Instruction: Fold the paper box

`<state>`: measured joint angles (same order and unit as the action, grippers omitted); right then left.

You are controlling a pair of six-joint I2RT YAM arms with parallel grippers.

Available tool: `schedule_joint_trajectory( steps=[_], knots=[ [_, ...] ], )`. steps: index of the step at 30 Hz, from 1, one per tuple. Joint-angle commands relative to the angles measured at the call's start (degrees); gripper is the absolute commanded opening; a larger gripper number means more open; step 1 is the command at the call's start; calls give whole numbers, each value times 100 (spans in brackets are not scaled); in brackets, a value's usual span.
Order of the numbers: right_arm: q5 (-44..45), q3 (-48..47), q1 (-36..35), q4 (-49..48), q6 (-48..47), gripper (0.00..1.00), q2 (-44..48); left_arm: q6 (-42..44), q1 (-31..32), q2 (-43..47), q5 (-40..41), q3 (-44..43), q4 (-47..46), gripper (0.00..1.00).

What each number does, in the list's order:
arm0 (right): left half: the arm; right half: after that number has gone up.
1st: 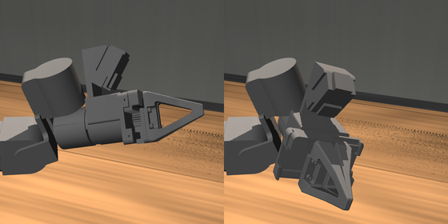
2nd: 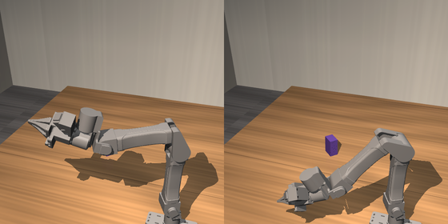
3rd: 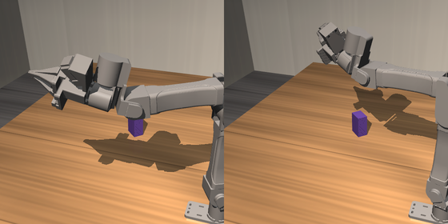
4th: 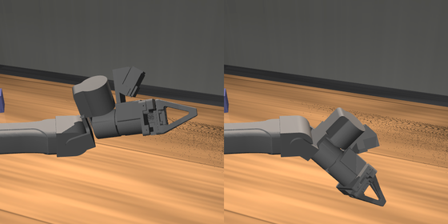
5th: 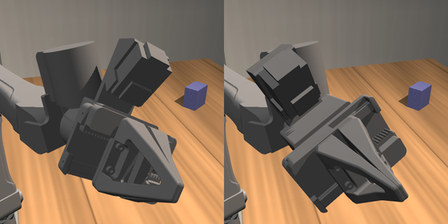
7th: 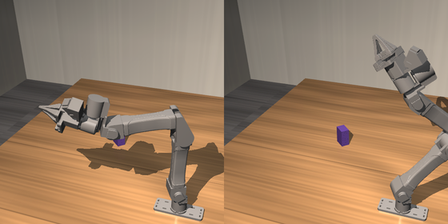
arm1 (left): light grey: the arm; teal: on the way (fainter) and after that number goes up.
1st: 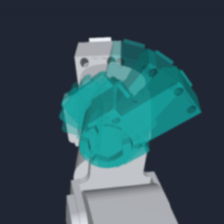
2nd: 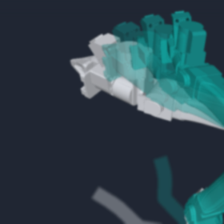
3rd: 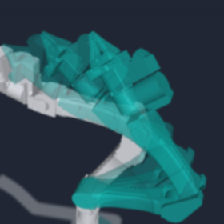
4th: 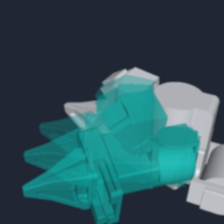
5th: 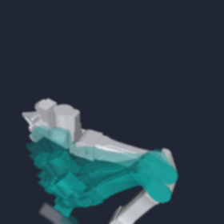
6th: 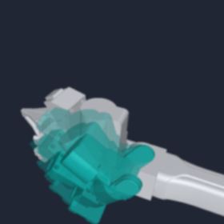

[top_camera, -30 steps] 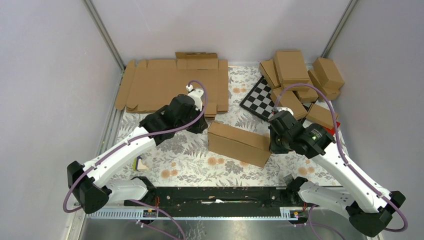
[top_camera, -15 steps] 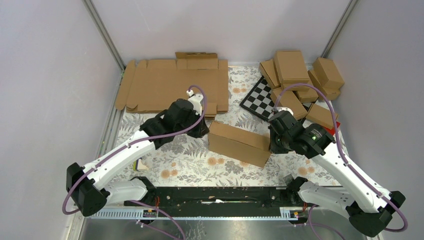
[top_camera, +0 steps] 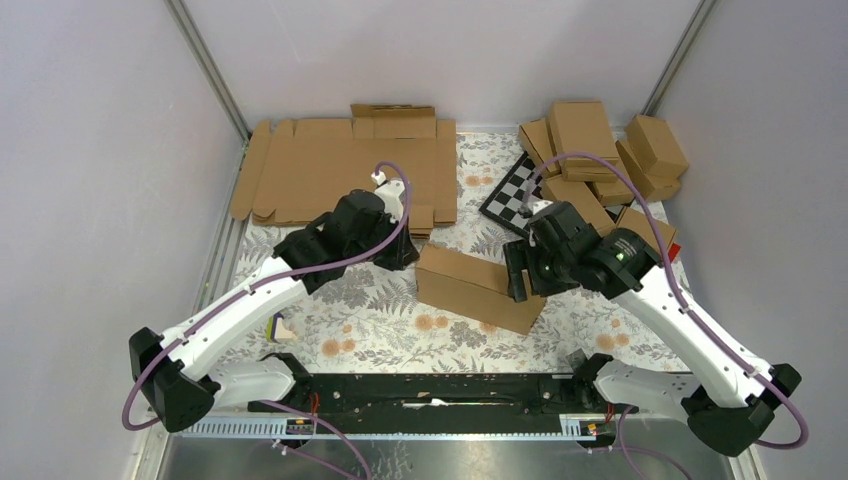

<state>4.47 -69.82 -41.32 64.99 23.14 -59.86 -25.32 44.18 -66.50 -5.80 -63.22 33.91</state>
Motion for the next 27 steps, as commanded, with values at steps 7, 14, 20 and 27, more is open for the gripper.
schedule_joint_trajectory(
  steps=[7, 14, 20, 27],
  knots=[
    [-891, -475, -23, -1036, -1994, 100, -844, 176, -1, 209, -210, -304, 95, 0],
    [-1279, -117, -32, -1748, -3281, 100, -1054, 346, -271, 646, -279, -62, 213, 0],
    [-1321, 191, -29, -2236, -3533, 100, -939, 519, -472, 702, -562, 8, 220, 0],
    [-1505, 187, -29, -2147, -3461, 92, -1258, 634, -642, 729, -736, -14, 231, 0]
  ],
)
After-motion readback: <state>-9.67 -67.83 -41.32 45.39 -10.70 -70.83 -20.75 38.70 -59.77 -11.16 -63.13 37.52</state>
